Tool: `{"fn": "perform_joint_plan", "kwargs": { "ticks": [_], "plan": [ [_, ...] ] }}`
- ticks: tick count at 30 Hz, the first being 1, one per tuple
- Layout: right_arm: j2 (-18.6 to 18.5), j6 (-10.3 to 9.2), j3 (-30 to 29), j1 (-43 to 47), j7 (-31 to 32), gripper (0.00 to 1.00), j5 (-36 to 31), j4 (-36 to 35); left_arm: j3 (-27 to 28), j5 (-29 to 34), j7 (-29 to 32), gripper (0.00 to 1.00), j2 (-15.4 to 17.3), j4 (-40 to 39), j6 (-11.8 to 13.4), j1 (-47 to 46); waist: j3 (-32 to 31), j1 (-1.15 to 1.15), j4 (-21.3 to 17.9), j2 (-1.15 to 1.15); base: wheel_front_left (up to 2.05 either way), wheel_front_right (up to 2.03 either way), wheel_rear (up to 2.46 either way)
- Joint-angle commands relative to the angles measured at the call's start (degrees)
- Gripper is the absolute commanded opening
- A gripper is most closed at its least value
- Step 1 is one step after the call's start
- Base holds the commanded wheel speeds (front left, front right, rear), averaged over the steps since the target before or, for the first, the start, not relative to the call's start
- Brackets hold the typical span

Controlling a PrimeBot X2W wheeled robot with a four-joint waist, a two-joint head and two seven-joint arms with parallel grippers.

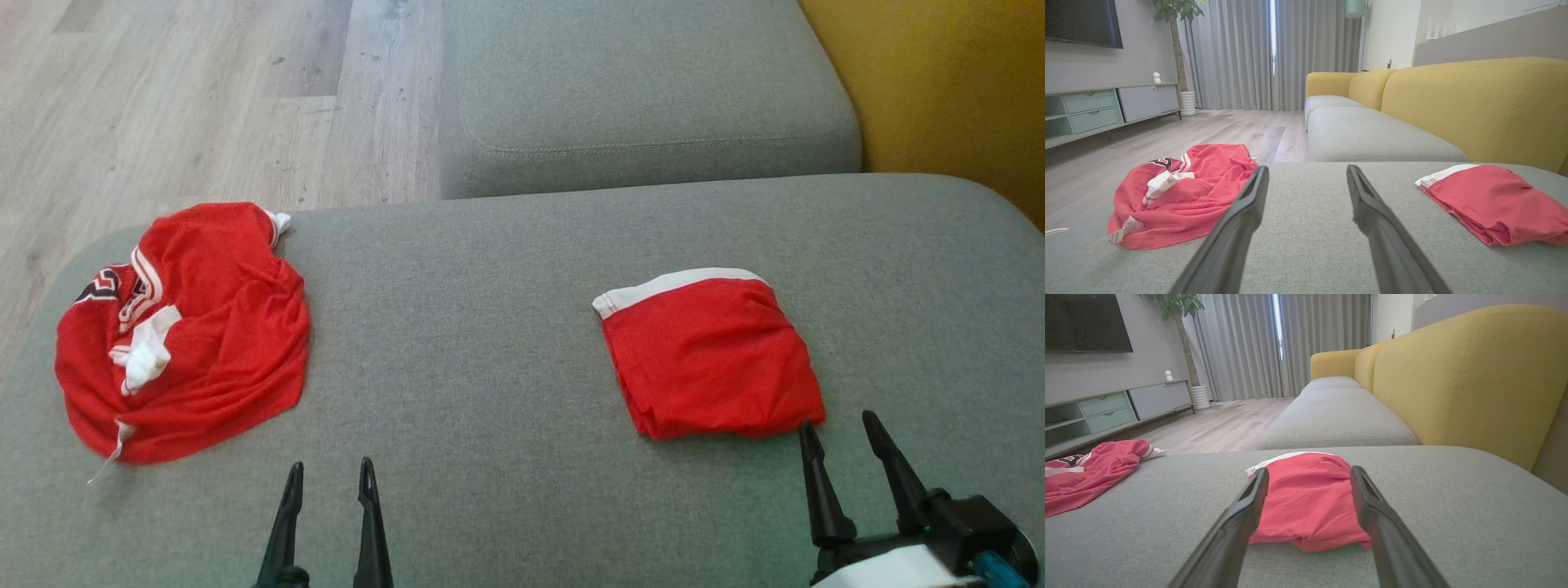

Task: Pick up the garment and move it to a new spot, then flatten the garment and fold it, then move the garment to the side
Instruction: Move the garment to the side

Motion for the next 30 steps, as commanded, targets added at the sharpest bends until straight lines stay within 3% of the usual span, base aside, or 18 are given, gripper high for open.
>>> {"fn": "perform_joint_plan", "kwargs": {
  "ticks": [1, 8, 13, 17, 30],
  "plan": [
    [-0.61, 0.37, 1.26, -1.47, -0.76, 1.00, -0.47, -1.63, 1.96, 0.47, -0.29, 1.00, -0.36, -1.47, 0.00, -2.28, 0.07, 0.00, 0.14, 0.00, 0.00, 0.00, 0.00],
    [-0.49, 0.37, 1.61, -2.74, -0.76, 1.00, 1.53, -0.33, 1.51, 0.78, -0.29, 1.00, -0.36, -1.25, 0.17, -2.22, 1.53, 0.00, 0.54, 0.00, 0.00, 0.00, 0.00],
    [-2.81, 0.37, 2.32, -8.44, -0.76, 1.00, 3.92, 2.58, 0.67, 1.15, -0.29, 1.00, -0.36, -1.00, 0.07, -2.77, 4.92, 0.00, 0.83, 0.00, 0.00, 0.00, 0.00],
    [-5.78, 0.37, 2.16, -14.64, -0.56, 1.00, 5.06, 9.71, -0.18, 1.30, -0.29, 1.00, -0.36, -0.98, 0.23, -3.42, 7.82, 0.00, 1.25, 0.00, 0.00, 0.00, 0.00],
    [-13.42, 0.37, 6.43, -33.89, 12.62, 1.00, 15.55, 31.57, -3.59, 2.37, -0.29, 1.00, -0.36, -1.06, 1.54, -9.54, 16.29, 0.00, 3.52, 0.00, 0.00, 0.00, 0.00]
  ]
}}
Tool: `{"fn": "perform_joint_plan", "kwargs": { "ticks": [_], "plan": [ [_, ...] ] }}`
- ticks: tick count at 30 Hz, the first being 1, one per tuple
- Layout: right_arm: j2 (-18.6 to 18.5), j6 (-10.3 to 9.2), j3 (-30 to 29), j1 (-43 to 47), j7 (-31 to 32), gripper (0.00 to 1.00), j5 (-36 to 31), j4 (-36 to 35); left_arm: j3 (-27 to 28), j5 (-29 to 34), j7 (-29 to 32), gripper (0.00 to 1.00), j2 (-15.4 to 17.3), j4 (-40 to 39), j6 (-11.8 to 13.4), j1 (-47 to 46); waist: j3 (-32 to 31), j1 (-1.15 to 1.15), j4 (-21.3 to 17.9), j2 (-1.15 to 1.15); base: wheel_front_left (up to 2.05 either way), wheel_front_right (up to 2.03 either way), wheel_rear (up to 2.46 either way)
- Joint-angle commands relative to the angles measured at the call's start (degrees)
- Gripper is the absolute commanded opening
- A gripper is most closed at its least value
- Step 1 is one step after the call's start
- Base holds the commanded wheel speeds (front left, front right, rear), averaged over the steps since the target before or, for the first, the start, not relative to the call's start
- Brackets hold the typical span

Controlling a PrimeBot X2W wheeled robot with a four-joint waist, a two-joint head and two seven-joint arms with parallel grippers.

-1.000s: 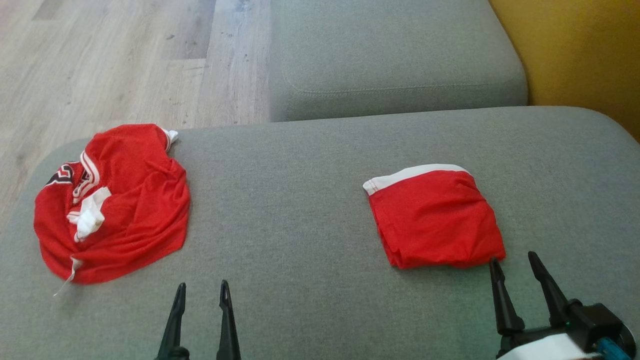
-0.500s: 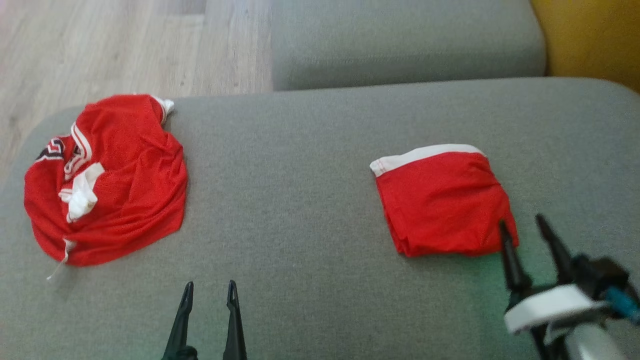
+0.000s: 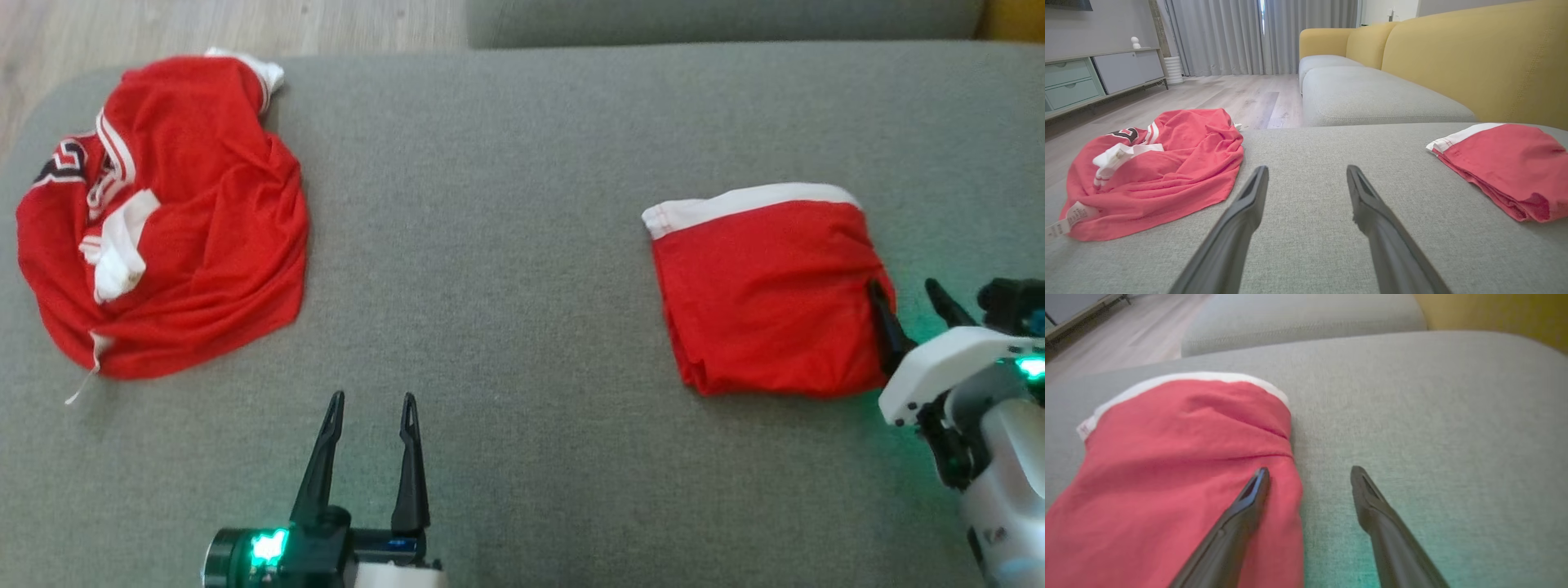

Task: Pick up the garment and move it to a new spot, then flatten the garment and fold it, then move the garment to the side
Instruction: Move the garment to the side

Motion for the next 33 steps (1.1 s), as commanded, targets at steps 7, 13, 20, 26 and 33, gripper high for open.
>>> {"fn": "perform_joint_plan", "kwargs": {
  "ticks": [7, 13, 20, 26, 33],
  "plan": [
    [-1.55, 0.37, 9.74, -4.72, 4.95, 0.00, 9.37, 2.23, 0.26, 0.51, -0.29, 1.00, -0.31, -1.55, 1.49, -3.89, 4.28, -0.02, -0.29, 0.00, 0.00, 0.00, 0.00],
    [-9.18, 0.37, 11.91, -8.30, -0.27, 0.00, 10.73, 2.02, 1.03, 2.64, -0.29, 1.00, -0.31, -3.40, 5.21, -6.24, 7.80, -0.02, -4.53, 0.00, 0.00, 0.00, 0.00],
    [-20.26, 0.37, 12.32, -13.97, -0.61, 0.00, 8.65, 3.53, 1.06, 4.63, -0.29, 1.00, 0.08, -6.45, 4.60, -10.51, 14.72, -0.02, -9.68, 0.00, 0.00, 0.00, 0.00],
    [-25.26, 0.37, 11.37, -19.12, -1.62, 0.00, 7.55, 5.63, 0.72, 6.11, -0.29, 1.00, 1.47, -7.48, 3.40, -13.52, 19.22, -0.02, -11.86, 0.00, 0.00, 0.00, 0.00],
    [-26.42, 0.37, 10.37, -23.66, -3.85, 1.00, 4.43, 10.76, 0.58, 6.31, -0.29, 1.00, 2.23, -7.27, 3.21, -15.46, 19.95, -0.02, -12.61, 0.00, 0.00, 0.00, 0.00]
  ]
}}
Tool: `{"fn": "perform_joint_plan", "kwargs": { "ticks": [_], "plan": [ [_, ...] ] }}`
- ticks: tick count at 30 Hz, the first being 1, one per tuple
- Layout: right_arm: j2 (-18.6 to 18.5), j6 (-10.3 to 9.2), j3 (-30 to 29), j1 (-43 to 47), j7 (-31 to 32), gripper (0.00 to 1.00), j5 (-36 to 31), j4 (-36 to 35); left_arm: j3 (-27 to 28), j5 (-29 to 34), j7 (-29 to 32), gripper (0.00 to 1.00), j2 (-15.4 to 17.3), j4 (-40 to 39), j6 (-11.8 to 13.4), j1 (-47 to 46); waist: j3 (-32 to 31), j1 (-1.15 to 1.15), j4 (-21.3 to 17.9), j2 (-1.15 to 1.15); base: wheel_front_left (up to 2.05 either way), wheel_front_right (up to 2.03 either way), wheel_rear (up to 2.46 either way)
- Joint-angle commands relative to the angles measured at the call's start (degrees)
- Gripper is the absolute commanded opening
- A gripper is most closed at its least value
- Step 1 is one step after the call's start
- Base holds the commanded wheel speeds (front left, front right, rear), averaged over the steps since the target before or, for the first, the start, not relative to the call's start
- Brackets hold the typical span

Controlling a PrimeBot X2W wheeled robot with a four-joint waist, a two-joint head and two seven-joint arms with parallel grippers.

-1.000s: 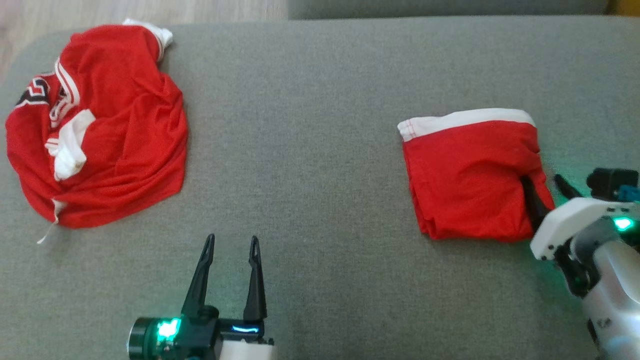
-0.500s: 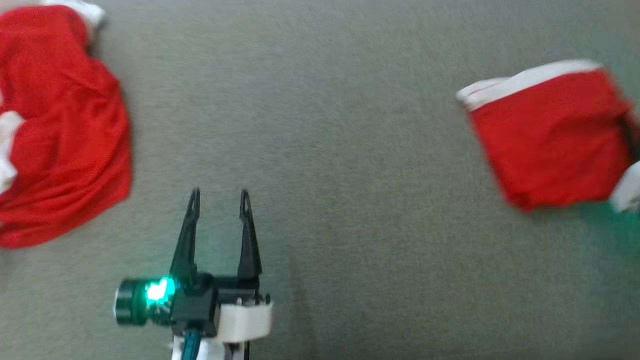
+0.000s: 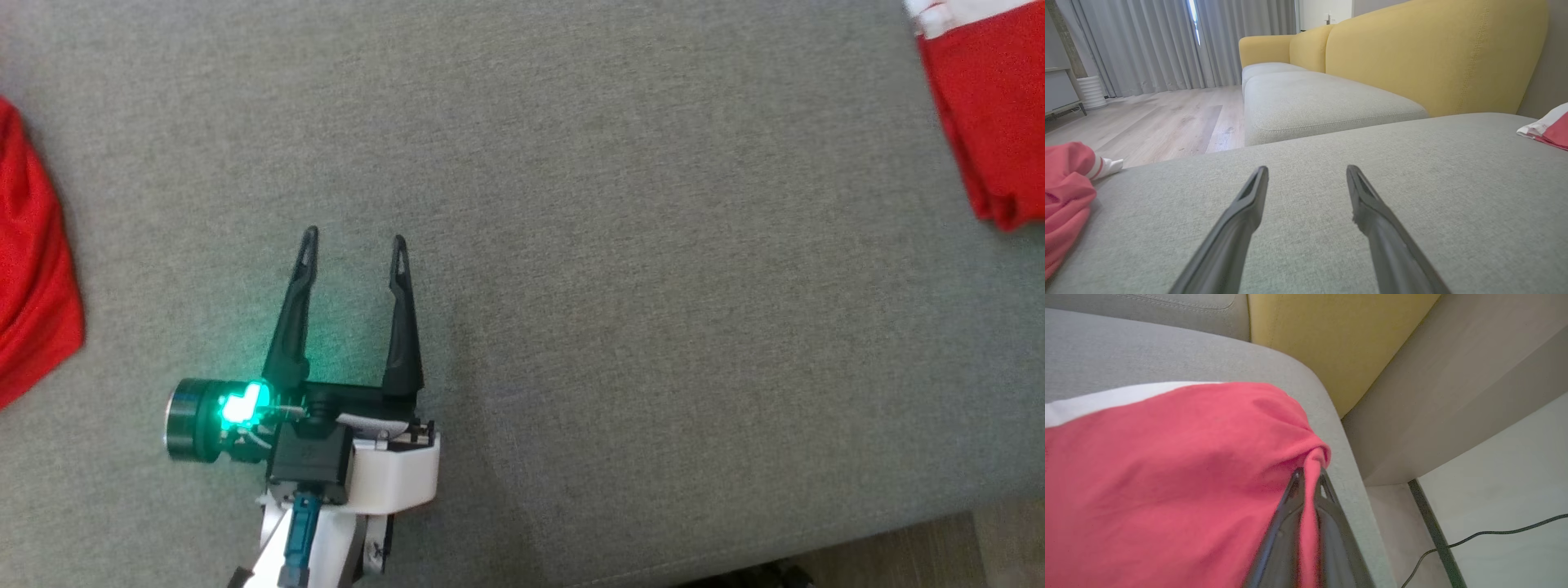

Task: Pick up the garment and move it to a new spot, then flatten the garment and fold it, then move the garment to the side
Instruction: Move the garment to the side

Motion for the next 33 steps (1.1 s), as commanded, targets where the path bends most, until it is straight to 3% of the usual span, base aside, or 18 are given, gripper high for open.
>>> {"fn": "perform_joint_plan", "kwargs": {
  "ticks": [1, 6, 10, 20, 23, 29, 33],
  "plan": [
    [-2.18, 0.36, -0.43, 0.11, -1.00, 1.00, -0.64, -0.06, 1.38, 0.17, -0.27, 1.00, 0.30, -1.53, -0.04, -0.32, -0.85, -0.02, 0.15, 0.00, 0.00, 0.00, 0.00],
    [2.26, 0.36, -2.07, 0.46, -4.39, 1.00, -3.11, 3.00, 1.12, -0.97, -0.27, 1.00, -0.20, -0.43, 0.38, 0.70, -5.76, -0.02, 1.38, 0.00, 0.00, 0.00, 0.00],
    [7.68, 0.36, -1.90, 4.99, -6.34, 1.00, -2.37, 1.47, 1.53, -2.67, -0.27, 1.00, -0.68, 1.02, 0.56, 2.94, -11.60, -0.02, 2.65, 0.00, 0.00, 0.00, 0.00],
    [22.37, 0.36, 1.99, 24.63, -9.41, 1.00, 1.93, -12.31, 3.64, -7.50, -0.27, 1.00, -1.86, 5.16, -0.95, 9.92, -25.86, -0.02, 6.68, 0.00, 0.00, 0.00, 0.00],
    [26.96, 0.36, -0.49, 29.99, -9.73, 1.00, 0.94, -17.47, 4.60, -8.54, -0.27, 1.00, -2.01, 6.34, -1.04, 12.12, -29.41, -0.02, 7.85, 0.00, 0.00, 0.00, 0.00],
    [34.03, 0.36, -10.13, 42.78, -9.78, 1.00, -11.39, -35.74, 6.69, -8.57, -0.27, 1.00, -2.13, 5.11, -2.35, 15.07, -33.61, -0.02, 9.77, 0.00, 0.00, 0.00, 0.00],
    [36.27, 0.36, -13.20, 50.80, -9.78, 1.00, -18.74, -43.48, 9.00, -7.47, -0.27, 1.00, -2.16, 3.02, -2.50, 18.11, -35.36, -0.02, 10.46, 0.00, 0.00, 0.00, 0.00]
  ]
}}
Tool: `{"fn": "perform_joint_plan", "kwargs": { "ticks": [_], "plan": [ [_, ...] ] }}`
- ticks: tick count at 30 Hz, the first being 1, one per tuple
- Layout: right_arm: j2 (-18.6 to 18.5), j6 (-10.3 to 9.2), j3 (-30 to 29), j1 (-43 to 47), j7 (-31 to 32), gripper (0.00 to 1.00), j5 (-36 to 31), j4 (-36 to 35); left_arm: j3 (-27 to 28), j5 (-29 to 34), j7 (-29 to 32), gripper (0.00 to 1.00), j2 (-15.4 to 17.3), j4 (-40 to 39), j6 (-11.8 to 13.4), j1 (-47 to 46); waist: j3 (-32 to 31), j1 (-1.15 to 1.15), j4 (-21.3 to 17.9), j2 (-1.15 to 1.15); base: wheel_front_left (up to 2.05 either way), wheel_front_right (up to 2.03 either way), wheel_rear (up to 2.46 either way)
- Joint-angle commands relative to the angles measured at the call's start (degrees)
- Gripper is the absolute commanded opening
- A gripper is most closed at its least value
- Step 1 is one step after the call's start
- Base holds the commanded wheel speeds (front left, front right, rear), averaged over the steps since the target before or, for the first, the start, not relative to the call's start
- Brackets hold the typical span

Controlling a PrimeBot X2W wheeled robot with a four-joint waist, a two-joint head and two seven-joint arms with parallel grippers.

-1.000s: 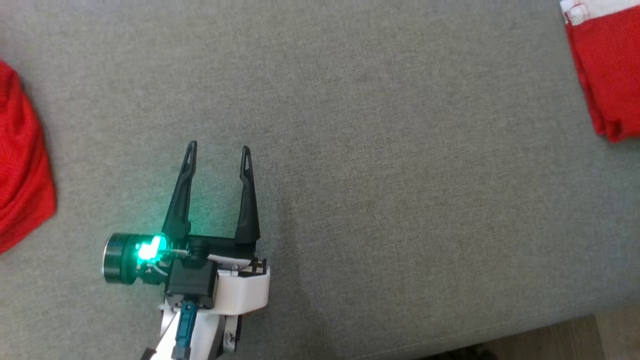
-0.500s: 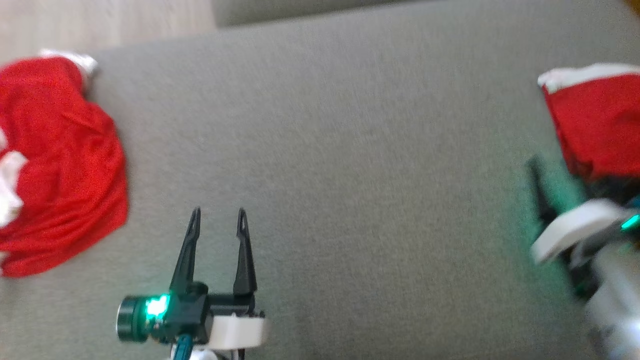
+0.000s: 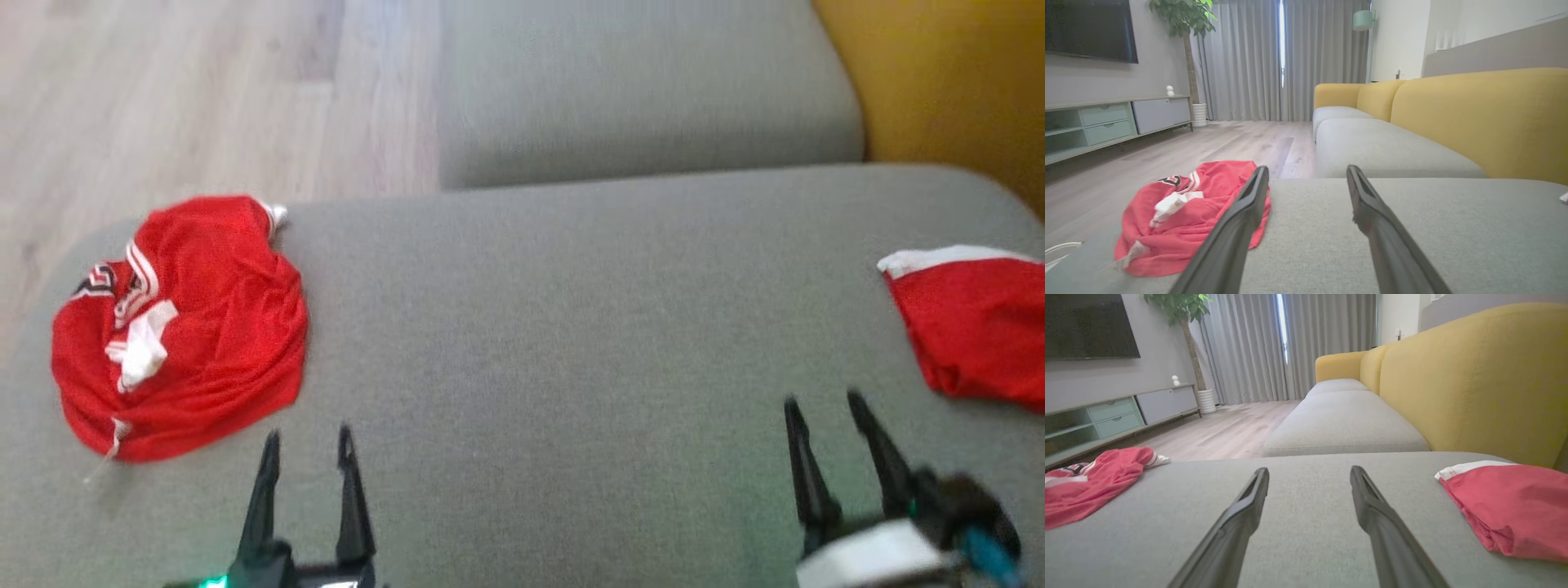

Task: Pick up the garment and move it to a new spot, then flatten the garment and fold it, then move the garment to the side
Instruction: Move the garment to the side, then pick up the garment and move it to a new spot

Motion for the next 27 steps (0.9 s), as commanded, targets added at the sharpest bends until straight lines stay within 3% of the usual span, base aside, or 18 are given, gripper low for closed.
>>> {"fn": "perform_joint_plan", "kwargs": {
  "ticks": [1, 9, 27],
  "plan": [
    [-0.14, 0.37, 0.83, -0.32, -0.61, 1.00, -0.99, -2.41, 2.33, 0.35, -0.29, 1.00, -0.37, -1.95, -0.16, -0.53, -1.58, 0.02, 1.25, 0.00, 0.00, 0.00, 0.00],
    [1.90, 0.37, -1.29, 5.09, -0.62, 1.00, -3.12, -3.67, 3.05, 3.00, -0.29, 1.00, -0.39, -1.02, -2.80, 2.94, -2.81, 0.02, 1.76, 0.00, 0.00, 0.00, 0.00],
    [2.72, 0.37, -1.44, 6.56, -0.62, 1.00, -4.00, -3.31, 3.31, 3.86, -0.29, 1.00, -0.42, -1.53, -2.89, 3.85, -3.07, 0.02, 1.75, 0.00, 0.00, 0.00, 0.00]
  ]
}}
